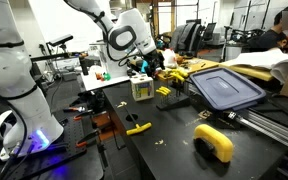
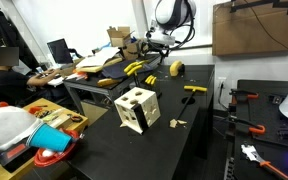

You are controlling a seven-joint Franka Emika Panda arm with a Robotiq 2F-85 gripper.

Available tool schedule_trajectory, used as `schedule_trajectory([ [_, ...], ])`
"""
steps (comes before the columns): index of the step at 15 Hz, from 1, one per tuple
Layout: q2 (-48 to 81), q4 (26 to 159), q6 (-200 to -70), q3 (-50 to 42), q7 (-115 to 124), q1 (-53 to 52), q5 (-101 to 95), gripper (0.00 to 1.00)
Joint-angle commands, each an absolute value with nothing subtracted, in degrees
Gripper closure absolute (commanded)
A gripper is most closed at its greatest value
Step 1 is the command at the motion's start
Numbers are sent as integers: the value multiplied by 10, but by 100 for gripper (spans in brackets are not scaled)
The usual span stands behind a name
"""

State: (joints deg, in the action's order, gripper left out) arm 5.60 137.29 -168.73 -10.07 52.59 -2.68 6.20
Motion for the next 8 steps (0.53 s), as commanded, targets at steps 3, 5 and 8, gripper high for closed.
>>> schedule_trajectory([
  [3,18,1375,-1586,-70,492,-8,93,0],
  [5,21,1367,-1568,-70,516,-4,71,0],
  [8,35,1352,-1554,-75,553,2,31,0],
])
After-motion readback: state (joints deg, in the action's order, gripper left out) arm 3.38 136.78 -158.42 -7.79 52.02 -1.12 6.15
